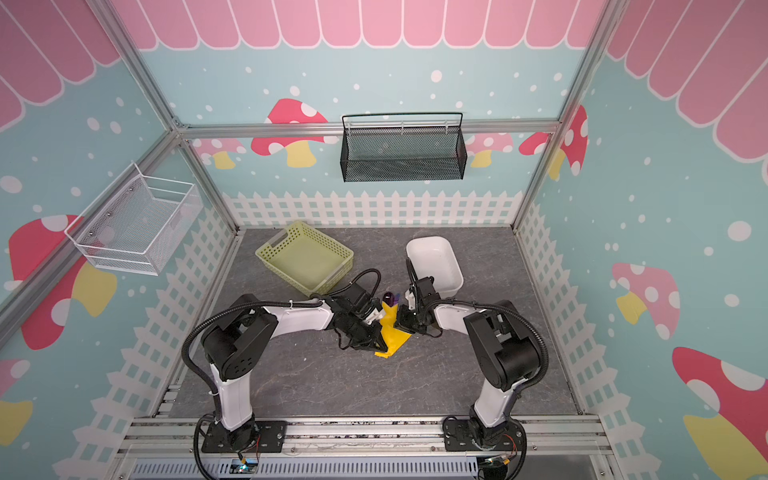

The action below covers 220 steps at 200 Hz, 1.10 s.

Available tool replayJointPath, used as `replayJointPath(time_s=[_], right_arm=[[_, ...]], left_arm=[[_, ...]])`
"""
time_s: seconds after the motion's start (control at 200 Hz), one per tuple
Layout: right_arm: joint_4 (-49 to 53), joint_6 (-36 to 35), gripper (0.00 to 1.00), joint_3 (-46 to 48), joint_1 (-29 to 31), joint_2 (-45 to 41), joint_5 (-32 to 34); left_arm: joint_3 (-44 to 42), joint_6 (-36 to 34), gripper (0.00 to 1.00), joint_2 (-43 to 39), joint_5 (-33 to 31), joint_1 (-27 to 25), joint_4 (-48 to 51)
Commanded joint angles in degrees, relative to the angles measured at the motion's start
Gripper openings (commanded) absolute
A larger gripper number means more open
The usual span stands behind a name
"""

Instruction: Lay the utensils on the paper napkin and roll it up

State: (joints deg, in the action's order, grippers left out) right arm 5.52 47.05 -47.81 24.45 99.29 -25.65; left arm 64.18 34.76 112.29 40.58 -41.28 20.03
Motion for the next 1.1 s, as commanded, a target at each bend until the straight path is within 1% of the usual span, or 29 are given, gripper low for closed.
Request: replayJointPath(time_s=[0.0,0.145,0.205,0.34,0.405,0.61,0.71,0.78,0.921,1.096], right_arm=[[1.6,-1.3,0.08,-0.5,-0.1,2.6,1.3],[2.5,-2.8,0.08,-1.2,-0.1,3.5,1.5],[2.9,-3.8,0.08,-1.9,0.0,4.3,1.3],[3.3,-6.4,0.08,-2.8,0.0,5.4,0.6],[3.6,-7.4,0.08,-3.2,0.2,5.7,0.6],[4.2,-10.2,0.08,-3.9,0.9,6.6,0.0],[4.7,-11.2,0.08,-3.7,1.6,6.7,-0.2],[4.6,-11.5,0.08,-3.1,2.1,6.5,-0.6],[3.7,-10.8,0.08,-1.8,2.6,5.9,-0.5],[3.7,-9.3,0.08,-0.8,2.7,4.8,0.2]], left_arm=[[-2.4,0.9,0.11,1.6,-3.7,-0.2,2.0],[-2.5,1.5,0.11,0.6,-4.1,-0.2,1.5],[-2.9,3.0,0.1,-0.6,-4.5,-0.2,0.0],[-2.3,5.0,0.14,-4.4,-5.2,0.0,-1.1],[-1.7,5.7,0.15,-6.0,-5.6,0.3,-1.3],[-1.4,6.9,0.15,-9.6,-10.8,3.8,-0.8],[0.3,6.7,0.16,-9.0,-11.1,5.9,0.6],[1.9,6.7,0.16,-7.9,-10.1,6.7,0.9],[5.5,6.4,0.16,-4.7,-8.3,6.4,0.9],[8.9,5.6,0.15,-0.5,-8.9,6.5,1.6]])
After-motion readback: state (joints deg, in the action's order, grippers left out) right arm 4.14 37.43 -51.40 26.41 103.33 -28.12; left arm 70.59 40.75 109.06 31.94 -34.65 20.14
